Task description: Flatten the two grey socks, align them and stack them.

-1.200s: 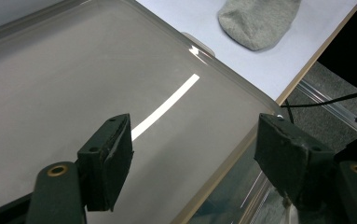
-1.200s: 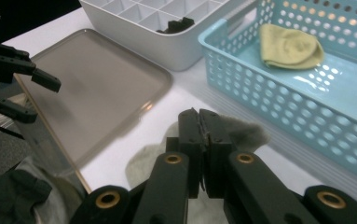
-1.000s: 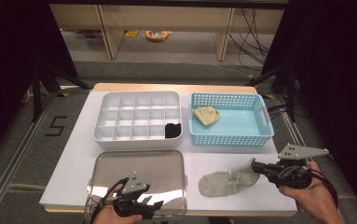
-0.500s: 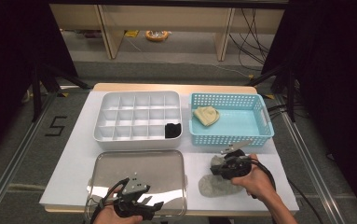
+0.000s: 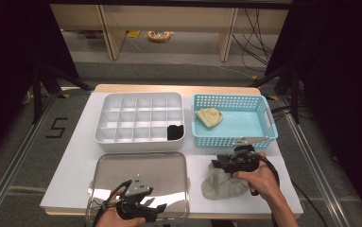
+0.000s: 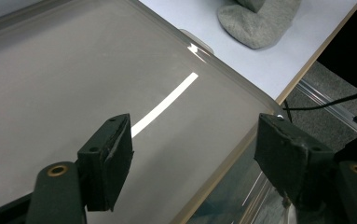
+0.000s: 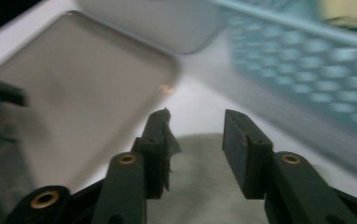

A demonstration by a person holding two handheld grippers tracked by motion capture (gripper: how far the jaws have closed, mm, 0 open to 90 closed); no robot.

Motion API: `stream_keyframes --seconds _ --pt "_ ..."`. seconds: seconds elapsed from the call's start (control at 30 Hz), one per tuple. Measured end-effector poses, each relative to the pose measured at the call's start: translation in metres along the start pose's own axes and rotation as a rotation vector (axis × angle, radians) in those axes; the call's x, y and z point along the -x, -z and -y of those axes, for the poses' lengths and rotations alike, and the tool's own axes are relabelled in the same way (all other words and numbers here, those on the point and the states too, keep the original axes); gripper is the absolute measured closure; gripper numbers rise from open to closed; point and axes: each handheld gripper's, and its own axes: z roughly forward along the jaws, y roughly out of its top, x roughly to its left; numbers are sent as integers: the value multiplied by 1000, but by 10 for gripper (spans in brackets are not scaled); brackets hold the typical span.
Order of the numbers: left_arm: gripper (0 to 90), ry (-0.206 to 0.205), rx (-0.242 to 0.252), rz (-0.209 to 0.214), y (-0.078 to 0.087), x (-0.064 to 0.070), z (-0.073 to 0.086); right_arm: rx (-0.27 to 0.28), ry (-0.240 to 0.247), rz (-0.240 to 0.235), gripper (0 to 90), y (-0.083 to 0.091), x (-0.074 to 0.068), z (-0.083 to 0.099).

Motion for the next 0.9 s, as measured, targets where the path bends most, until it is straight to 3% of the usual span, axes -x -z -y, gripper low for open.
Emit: stream_keyframes --seconds 0.03,0.07,0.1,0.13,0.17,0.2,0.27,0.3,0.33,0.37,0.43,0.47,0.5,0.53,0.57,0.63,0.7,0.77,0.8,0.9 --pt "277 0 0 0 0 0 0 0 0 0 606 0 0 0" --pt "277 7 7 7 -1 1 -2 2 -1 54 596 3 2 0" --pt "281 16 17 14 -4 4 -6 -45 -36 118 582 12 10 2" --pt "282 16 17 14 -4 4 -6 -45 -36 118 582 12 10 2" --pt "287 7 24 13 -6 6 -12 2 -24 181 573 16 21 5" --pt "289 7 24 13 -6 6 -12 2 -24 181 573 16 21 5" --pt "296 14 45 27 -13 12 -23 -42 -4 242 550 20 35 11" --pt "299 14 45 27 -13 12 -23 -21 -6 252 548 16 39 15" --pt "299 0 47 36 -16 14 -28 -21 -6 252 548 16 39 15" --pt "302 5 55 43 -20 18 -32 -66 -24 253 545 17 40 17" --pt "308 -9 47 80 -34 24 -47 -57 -51 270 540 10 43 22" --pt "309 -9 47 80 -34 24 -47 -57 -51 270 540 10 43 22" --pt "309 0 54 92 -39 28 -51 -93 -42 278 539 11 45 21" --pt "311 -16 45 99 -44 29 -56 -87 -44 270 536 8 45 21" --pt "313 4 43 104 -56 32 -64 -88 -24 268 528 6 49 21" --pt "315 5 40 104 -61 33 -68 -88 -28 269 527 4 50 21" --pt "330 5 26 106 -78 37 -77 -113 -51 255 523 -1 50 19" --pt "340 15 15 106 -83 39 -79 -87 -32 258 523 -5 52 20" --pt "340 13 9 107 -88 41 -82 -111 -48 250 523 -5 51 19" --pt "356 9 0 105 -106 44 -89 -115 -28 248 519 -12 53 18"
